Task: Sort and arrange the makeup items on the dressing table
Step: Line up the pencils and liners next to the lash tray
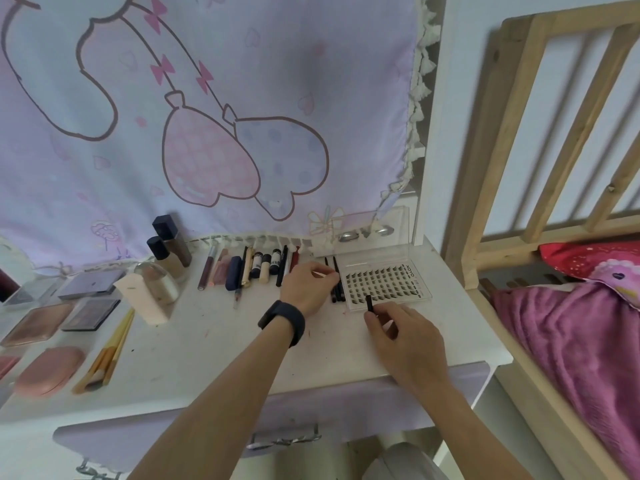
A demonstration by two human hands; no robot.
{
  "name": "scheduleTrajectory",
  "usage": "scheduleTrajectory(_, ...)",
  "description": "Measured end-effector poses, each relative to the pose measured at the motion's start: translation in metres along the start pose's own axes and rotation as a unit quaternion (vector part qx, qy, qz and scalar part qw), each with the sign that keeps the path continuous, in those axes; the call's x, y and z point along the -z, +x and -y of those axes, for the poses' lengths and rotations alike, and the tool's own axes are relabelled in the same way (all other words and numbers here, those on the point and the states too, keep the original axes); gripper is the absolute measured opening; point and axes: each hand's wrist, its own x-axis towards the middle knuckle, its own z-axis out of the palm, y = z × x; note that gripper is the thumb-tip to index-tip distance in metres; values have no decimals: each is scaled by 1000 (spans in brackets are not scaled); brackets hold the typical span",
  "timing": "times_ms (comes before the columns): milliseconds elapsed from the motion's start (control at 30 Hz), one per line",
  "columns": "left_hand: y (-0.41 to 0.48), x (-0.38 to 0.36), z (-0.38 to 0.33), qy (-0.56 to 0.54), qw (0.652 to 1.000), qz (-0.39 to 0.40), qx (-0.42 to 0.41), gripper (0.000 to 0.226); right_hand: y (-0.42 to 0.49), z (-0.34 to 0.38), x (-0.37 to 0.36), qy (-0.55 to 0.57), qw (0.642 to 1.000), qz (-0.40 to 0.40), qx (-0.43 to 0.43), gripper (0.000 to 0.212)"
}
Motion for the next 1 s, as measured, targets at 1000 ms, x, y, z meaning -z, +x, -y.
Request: scheduleTrajectory(1000, 33, 14, 19, 78, 995, 7, 69, 25, -5, -2, -6, -79, 993, -23, 88, 13)
